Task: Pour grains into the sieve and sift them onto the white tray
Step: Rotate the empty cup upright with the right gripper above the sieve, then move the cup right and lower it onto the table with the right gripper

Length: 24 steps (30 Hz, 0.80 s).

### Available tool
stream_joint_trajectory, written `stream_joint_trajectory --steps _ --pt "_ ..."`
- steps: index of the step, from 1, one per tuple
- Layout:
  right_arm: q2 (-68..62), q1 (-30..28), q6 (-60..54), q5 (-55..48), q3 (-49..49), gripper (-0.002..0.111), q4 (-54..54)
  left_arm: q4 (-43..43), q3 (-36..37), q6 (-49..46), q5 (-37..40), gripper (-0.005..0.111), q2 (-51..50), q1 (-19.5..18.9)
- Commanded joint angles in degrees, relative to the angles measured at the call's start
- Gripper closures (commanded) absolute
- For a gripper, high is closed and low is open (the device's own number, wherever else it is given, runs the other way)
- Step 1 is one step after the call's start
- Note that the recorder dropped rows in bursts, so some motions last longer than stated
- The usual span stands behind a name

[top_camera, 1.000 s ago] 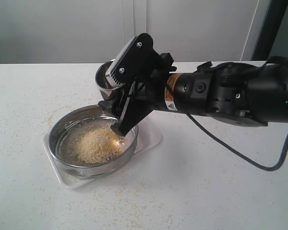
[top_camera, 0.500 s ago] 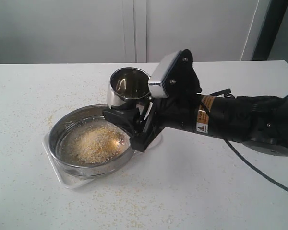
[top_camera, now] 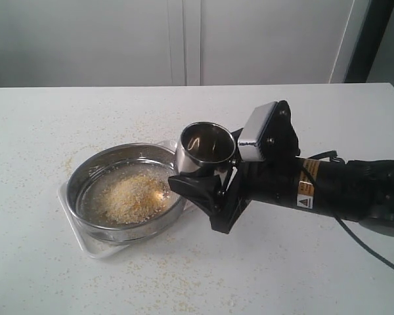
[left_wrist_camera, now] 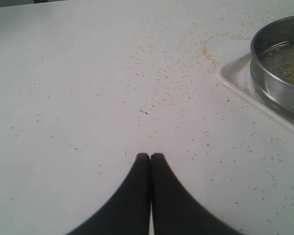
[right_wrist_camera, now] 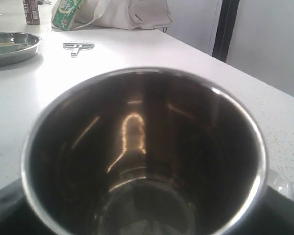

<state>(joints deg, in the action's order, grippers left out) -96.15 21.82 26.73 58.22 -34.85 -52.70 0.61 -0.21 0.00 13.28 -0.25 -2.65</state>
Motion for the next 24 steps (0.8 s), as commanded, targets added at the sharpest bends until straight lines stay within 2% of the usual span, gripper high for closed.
stream_joint_trajectory --steps 1,13,24 --pt "-1.3 -2.6 -1.4 1.8 0.2 0.108 0.3 0.5 0.2 0.0 0.0 0.107 0.2 -0.1" --pt "-8.2 -11.7 -5.0 5.7 0.2 0.108 0.3 0.5 0.2 0.0 0.0 0.107 0.2 -0.1" --pt "-13.0 -21.7 -7.4 4.7 0.2 0.108 3.8 0.5 0.2 0.0 0.0 0.107 0.2 -0.1"
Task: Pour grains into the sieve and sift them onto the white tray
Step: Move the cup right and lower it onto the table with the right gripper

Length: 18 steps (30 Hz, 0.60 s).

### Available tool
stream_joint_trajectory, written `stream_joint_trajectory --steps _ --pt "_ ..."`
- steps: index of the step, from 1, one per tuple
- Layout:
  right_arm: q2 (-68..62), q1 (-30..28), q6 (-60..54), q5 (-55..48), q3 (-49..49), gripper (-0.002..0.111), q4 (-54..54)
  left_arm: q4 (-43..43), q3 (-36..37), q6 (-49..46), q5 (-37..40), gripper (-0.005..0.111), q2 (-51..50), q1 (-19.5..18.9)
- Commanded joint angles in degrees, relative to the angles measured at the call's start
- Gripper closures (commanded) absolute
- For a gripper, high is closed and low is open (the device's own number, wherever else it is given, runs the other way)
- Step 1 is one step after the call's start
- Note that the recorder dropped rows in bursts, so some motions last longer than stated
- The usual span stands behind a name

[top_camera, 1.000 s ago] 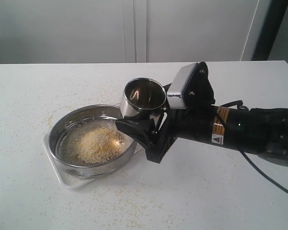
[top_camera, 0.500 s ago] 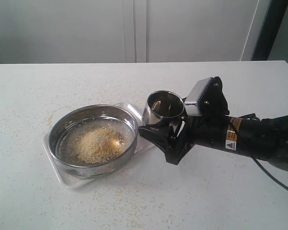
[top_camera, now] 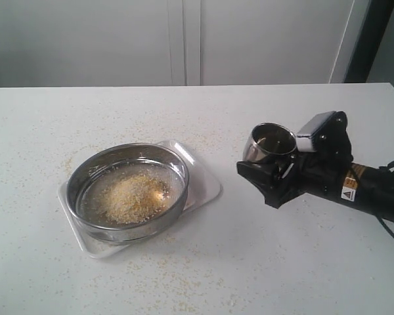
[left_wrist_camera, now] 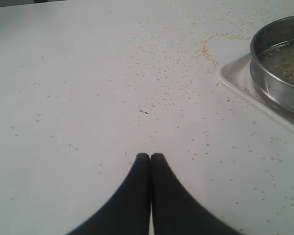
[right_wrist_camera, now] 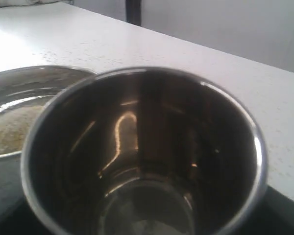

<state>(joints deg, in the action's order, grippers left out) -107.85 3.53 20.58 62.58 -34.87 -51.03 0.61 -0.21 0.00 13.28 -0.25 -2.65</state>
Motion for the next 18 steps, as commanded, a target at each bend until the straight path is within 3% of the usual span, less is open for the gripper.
stream_joint_trajectory --steps 1,6,18 --pt "-1.6 -4.3 -1.2 -0.4 0.2 0.108 2.6 0.5 0.2 0.0 0.0 0.107 0.2 -0.1" --pt "-3.1 -7.5 -4.5 -5.6 0.2 0.108 3.0 0.5 0.2 0.0 0.0 0.107 0.2 -0.1" --pt "-4.4 -7.6 -12.9 -9.4 0.2 0.108 8.2 0.5 0.2 0.0 0.0 0.107 0.2 -0.1"
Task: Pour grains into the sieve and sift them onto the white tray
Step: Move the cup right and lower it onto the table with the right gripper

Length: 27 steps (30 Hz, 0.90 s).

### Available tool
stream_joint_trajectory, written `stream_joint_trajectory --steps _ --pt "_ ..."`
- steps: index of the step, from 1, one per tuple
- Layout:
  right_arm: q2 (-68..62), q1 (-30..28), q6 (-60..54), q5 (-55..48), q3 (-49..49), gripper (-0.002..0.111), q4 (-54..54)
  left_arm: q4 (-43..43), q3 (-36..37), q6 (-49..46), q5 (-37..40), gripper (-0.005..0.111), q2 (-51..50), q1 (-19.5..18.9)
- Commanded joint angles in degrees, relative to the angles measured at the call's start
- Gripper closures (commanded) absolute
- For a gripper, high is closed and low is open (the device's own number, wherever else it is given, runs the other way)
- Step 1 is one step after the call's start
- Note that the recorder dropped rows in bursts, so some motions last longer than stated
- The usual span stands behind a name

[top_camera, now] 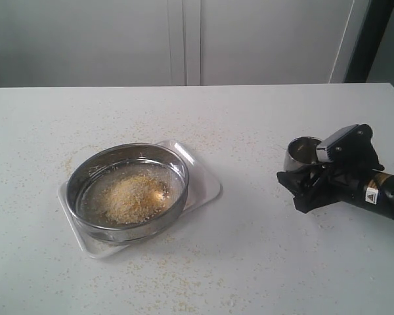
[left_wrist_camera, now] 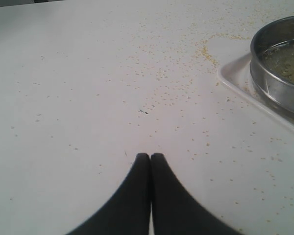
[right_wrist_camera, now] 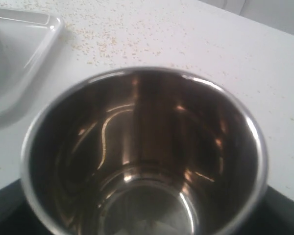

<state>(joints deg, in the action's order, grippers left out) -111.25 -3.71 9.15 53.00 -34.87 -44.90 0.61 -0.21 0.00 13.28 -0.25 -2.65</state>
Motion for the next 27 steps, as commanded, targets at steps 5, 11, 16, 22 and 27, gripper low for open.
stream_joint_trajectory --steps 5,11,16,22,27 --pt "-4.2 -0.4 -1.5 0.2 0.2 0.108 3.6 0.5 0.2 0.0 0.0 0.107 0.2 -0.1" --pt "-4.3 -0.4 -1.5 -0.7 0.2 0.098 5.4 0.5 0.2 0.0 0.0 0.107 0.2 -0.1" --pt "-4.3 -0.4 -1.5 -0.8 0.2 0.057 5.3 0.5 0.2 0.0 0.0 0.107 0.2 -0.1" --pt "-4.3 -0.4 1.8 -1.2 0.2 0.018 5.3 0.5 0.2 0.0 0.0 0.107 0.2 -0.1" --pt "-4.3 -0.4 2.7 -1.5 0.2 0.018 5.3 0.5 0.2 0.0 0.0 0.107 0.2 -0.1"
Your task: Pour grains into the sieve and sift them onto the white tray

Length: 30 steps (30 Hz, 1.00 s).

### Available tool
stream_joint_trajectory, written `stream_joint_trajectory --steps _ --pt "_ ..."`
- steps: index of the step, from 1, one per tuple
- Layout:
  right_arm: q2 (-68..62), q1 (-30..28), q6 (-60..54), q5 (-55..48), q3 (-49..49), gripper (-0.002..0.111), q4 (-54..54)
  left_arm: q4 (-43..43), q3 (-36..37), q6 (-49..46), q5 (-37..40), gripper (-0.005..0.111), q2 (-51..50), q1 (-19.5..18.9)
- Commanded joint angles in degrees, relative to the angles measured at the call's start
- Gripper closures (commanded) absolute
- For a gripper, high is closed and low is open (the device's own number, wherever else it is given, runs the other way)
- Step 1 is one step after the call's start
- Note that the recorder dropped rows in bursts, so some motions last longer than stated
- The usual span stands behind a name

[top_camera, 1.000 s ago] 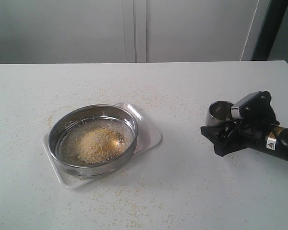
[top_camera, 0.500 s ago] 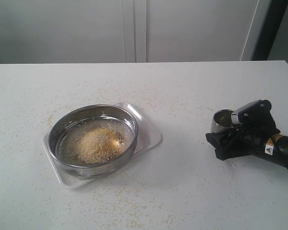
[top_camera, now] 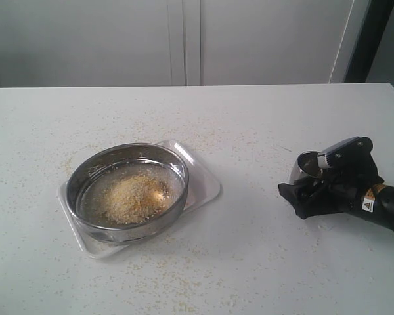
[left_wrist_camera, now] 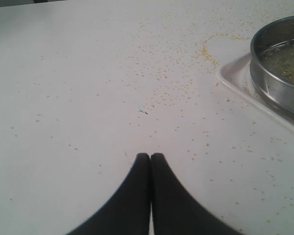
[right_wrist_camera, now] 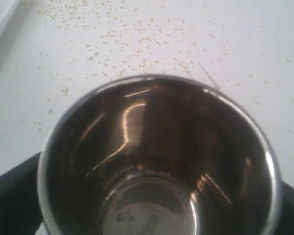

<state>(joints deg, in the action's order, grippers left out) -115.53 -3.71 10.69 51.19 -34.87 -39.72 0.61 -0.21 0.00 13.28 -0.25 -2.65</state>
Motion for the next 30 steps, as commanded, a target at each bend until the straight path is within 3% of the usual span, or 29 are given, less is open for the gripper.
stream_joint_trajectory --steps 1,30 --pt "0.0 -0.4 1.1 0.3 0.2 0.018 0.1 0.5 0.2 0.0 0.0 0.107 0.2 -0.1" --pt "15.0 -0.4 7.8 1.9 0.2 0.018 0.1 0.5 0.2 0.0 0.0 0.107 0.2 -0.1"
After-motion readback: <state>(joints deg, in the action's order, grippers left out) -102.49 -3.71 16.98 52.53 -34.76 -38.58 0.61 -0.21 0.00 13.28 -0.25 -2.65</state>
